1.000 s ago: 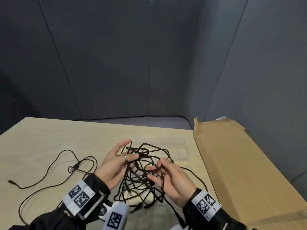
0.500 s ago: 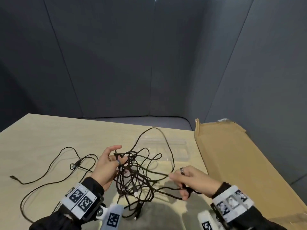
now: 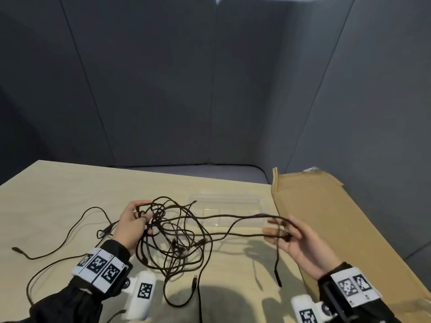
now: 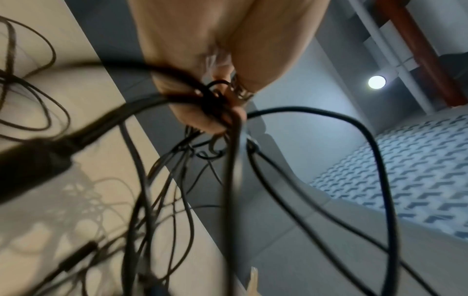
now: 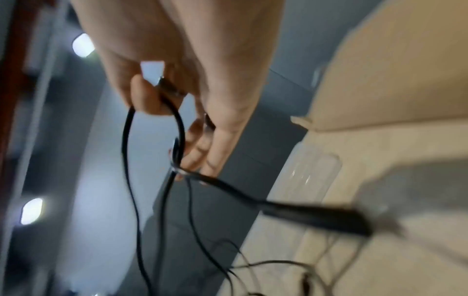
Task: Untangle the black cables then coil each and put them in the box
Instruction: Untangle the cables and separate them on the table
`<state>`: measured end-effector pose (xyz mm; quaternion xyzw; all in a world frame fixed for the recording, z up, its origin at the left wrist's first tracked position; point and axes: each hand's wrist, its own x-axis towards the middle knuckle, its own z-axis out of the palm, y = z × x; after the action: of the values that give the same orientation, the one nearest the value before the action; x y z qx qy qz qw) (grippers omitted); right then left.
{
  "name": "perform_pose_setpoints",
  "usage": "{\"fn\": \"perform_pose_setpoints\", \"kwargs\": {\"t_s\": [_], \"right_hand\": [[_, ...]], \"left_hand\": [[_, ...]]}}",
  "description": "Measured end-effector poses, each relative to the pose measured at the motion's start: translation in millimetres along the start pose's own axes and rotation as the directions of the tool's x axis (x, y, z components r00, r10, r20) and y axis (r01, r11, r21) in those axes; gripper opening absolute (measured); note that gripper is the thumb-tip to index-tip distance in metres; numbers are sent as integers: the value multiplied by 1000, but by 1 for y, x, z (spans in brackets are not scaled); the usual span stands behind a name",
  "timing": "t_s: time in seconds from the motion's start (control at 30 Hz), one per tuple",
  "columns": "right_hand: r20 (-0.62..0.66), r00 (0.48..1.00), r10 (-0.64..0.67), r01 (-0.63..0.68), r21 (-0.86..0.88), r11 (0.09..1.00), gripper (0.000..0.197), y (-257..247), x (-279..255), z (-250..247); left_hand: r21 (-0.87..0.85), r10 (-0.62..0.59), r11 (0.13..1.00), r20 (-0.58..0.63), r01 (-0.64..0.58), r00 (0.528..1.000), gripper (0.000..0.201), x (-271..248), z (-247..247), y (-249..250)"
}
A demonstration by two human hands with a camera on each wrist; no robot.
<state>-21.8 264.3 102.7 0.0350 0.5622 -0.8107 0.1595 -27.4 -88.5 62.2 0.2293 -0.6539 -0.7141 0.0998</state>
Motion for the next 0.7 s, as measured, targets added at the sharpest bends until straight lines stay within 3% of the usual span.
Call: {"fn": "perform_pose_setpoints", "kwargs": {"t_s": [0.03, 0.07, 0.13, 0.2, 0.3, 0.47, 0.53, 0.6, 0.67, 0.7], "right_hand": [[-40, 999, 7, -4, 55, 998, 40, -3, 1, -4], [-90, 996, 17, -18, -6, 1000, 45, -5, 3, -9], [-227, 973, -43, -39, -346, 938, 53, -4, 8, -22], [-350, 913, -210, -45, -598, 800, 54, -4, 11, -34], [-453, 808, -376, -99, -734, 672, 56, -15, 10, -54], [-392, 693, -605, -323, -919, 226, 63, -18, 12, -78], [-349, 741, -573, -344, -931, 123, 54, -14, 20, -76], [-264, 825, -499, -346, -935, -78, 40, -3, 28, -66], [-70, 868, -492, -187, -963, -193, 28, 15, 32, -41], [51, 872, -487, -46, -982, -184, 24, 24, 30, -23]], "left_hand": [[7, 2, 1000, -13, -2, 1000, 31, 1, -2, -1], [18, 1, 1000, -12, -1, 1000, 32, 2, -3, -1], [48, -3, 999, 14, 2, 1000, 30, 2, -3, -3], [42, -10, 999, 7, 10, 1000, 30, 2, -4, -5], [-7, -40, 999, -19, 40, 999, 31, 4, -8, -4], [-54, -69, 996, 19, 70, 997, 30, 1, -4, -2], [-93, -85, 992, 35, 87, 996, 30, 2, -1, -2], [-137, -118, 983, 62, 126, 991, 30, 1, 2, -2], [-169, -155, 971, 103, 171, 983, 32, -2, 6, 0], [-190, -171, 963, 123, 193, 978, 33, -3, 9, 1]]}}
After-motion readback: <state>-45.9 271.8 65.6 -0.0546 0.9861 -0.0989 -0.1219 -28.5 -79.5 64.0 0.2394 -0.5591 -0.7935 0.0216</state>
